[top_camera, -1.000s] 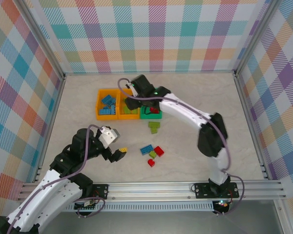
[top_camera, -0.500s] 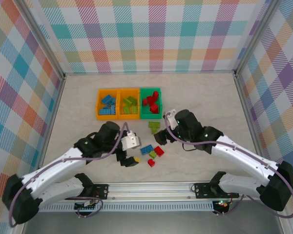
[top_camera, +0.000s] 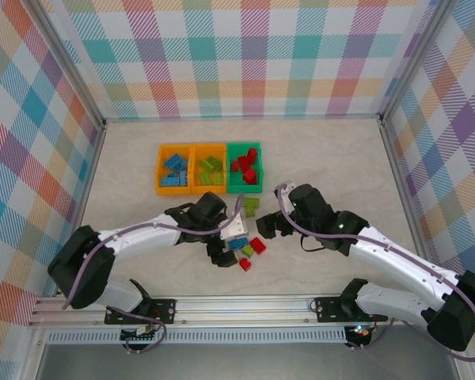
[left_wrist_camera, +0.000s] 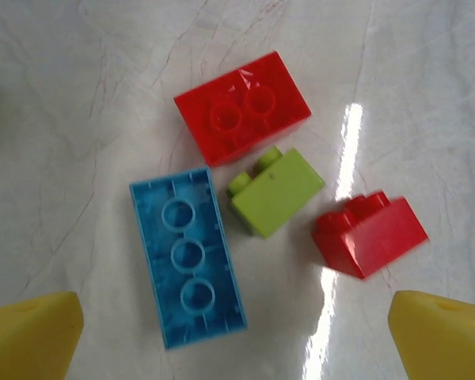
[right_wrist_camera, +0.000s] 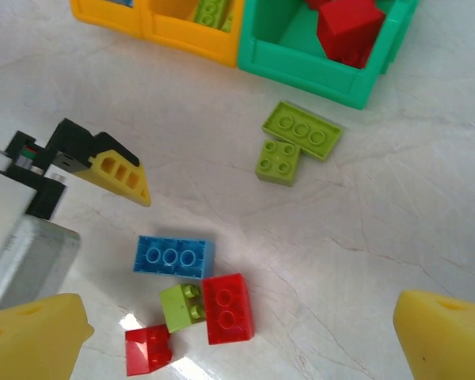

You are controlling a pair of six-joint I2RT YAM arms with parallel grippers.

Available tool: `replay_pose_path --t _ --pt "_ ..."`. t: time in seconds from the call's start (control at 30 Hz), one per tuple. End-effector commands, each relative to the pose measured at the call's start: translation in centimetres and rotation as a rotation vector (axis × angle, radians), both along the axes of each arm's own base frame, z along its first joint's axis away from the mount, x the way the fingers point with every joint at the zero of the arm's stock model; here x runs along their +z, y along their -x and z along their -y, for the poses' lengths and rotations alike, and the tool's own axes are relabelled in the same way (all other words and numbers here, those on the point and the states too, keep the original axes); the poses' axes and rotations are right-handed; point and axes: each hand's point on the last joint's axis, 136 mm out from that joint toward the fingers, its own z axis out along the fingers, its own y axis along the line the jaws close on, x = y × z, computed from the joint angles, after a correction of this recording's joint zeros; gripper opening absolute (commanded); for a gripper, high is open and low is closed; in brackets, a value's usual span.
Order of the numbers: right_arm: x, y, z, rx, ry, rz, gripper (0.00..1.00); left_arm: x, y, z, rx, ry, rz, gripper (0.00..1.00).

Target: Sort the legos into containers by color

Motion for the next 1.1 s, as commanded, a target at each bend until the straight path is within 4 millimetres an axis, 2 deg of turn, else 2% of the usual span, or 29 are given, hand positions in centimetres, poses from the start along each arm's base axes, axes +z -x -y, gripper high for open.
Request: replay_pose_path --t 0.0,0.07,0.3,0.5,0.63,0.9,0.97,1.07 --pt "0.3 -0.4 0.6 -0.038 0.009 0.003 1.0 -0.1 -0.7 1.2 0.019 -0.032 -0.015 0.96" --pt "0.4 -0.4 0.7 -0.041 0.014 0.007 1.0 -0.9 -0.8 1.5 0.019 -0.074 -0.023 0.93" --pt "0.9 -0.4 1.8 -0.079 0.011 0.036 1.0 -2.4 -0.7 1.0 -0.038 -0.209 0.009 0.67" --pt "1.3 -0.3 2.1 -0.092 0.001 0.045 1.0 -3.6 0.3 -0.9 -0.081 -0.322 -0.034 0.67" --pt "1.3 -0.3 2.0 -0.095 -0.003 0.04 1.0 -3.8 -0.2 -1.3 -0.066 -0.341 -0.002 0.66" --pt "1.2 -0.2 2.3 -0.106 0.001 0.035 1.0 -4.3 -1.1 0.2 -0.068 -0.303 0.014 0.31" --pt "1.2 -0.1 2.5 -0.106 0.004 0.037 1.0 -4.3 -1.1 0.2 -0.078 -0.311 0.013 0.27" --pt "0.9 0.3 2.8 -0.094 0.006 0.037 1.0 -3.8 -1.4 0.2 -0.074 -0.307 0.032 0.27"
